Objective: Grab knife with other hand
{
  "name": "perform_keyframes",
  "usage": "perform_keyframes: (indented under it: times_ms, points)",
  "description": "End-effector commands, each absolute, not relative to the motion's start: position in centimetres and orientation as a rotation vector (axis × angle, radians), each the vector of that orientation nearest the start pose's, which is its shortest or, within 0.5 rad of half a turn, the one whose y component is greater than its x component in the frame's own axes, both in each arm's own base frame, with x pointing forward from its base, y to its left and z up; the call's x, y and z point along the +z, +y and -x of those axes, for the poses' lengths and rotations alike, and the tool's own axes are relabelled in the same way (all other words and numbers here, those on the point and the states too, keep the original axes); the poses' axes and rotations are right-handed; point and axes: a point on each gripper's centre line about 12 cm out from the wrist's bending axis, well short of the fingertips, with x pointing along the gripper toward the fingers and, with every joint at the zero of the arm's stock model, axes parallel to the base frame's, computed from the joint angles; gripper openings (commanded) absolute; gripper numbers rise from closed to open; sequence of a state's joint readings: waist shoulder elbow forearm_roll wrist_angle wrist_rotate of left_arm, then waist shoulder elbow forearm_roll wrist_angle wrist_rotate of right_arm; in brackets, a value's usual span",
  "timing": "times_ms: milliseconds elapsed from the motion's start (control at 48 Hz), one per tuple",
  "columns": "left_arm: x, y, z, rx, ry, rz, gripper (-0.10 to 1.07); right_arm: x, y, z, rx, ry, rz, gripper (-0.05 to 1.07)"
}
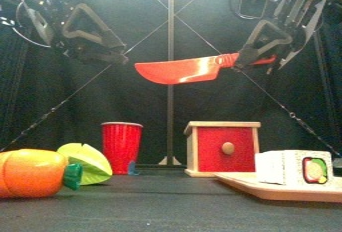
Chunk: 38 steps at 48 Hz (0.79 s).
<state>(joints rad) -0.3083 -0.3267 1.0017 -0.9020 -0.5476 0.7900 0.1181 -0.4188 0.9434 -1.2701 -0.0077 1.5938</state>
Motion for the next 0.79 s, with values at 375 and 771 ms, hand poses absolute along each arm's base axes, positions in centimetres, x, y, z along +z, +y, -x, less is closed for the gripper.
perform_keyframes:
  times_ms: [375,771]
  points:
    - [22.0,-5.4,-34.3,0.130,0.266,-0.073,0.80,22.8,3.2,-27.3,0.045,0.481,-0.287,0.39]
    - [22.1,-4.8,-35.8,0.166,0.262,-0.026,0.77,22.5,3.2,-27.2,0.044,0.487,-0.286,0.39]
